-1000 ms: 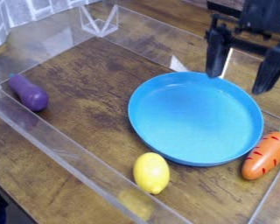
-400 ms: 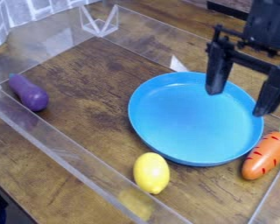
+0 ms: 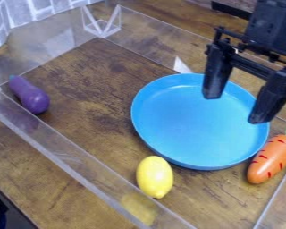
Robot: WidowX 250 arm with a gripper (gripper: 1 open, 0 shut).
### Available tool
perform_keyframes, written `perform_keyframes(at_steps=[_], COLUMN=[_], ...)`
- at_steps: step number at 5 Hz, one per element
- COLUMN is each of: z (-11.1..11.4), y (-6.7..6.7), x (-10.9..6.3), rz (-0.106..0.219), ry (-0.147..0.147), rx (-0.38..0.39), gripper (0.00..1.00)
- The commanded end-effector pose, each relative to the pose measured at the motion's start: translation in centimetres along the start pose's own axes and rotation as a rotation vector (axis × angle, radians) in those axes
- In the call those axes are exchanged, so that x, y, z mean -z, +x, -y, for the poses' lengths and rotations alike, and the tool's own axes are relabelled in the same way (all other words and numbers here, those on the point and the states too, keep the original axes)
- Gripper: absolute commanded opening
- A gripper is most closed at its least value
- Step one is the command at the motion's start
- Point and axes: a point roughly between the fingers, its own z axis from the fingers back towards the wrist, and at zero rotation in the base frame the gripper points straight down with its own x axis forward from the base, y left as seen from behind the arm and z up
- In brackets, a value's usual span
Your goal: Move the carrot to the right side
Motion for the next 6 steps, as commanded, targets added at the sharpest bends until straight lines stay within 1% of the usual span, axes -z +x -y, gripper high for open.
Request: perform_keyframes(at_steps=[1, 2, 3, 4, 5, 6], z=[-0.3, -0.2, 0.0, -0.2, -0.5, 0.5], y=[-0.8, -0.2, 0.0, 0.8, 1.4, 1.9], x=[-1.4, -1.6, -1.9, -1.3, -0.7, 0.7], rz=[0.087, 0.094, 0.097, 0.093, 0.079, 0.062], ry=[-0.018, -0.028, -0.039, -0.036, -0.029, -0.009], rx=[-0.061, -0.1, -0.14, -0.134, -0.133, -0.053], gripper=[1.0, 1.0, 1.0, 1.0, 1.0, 1.0])
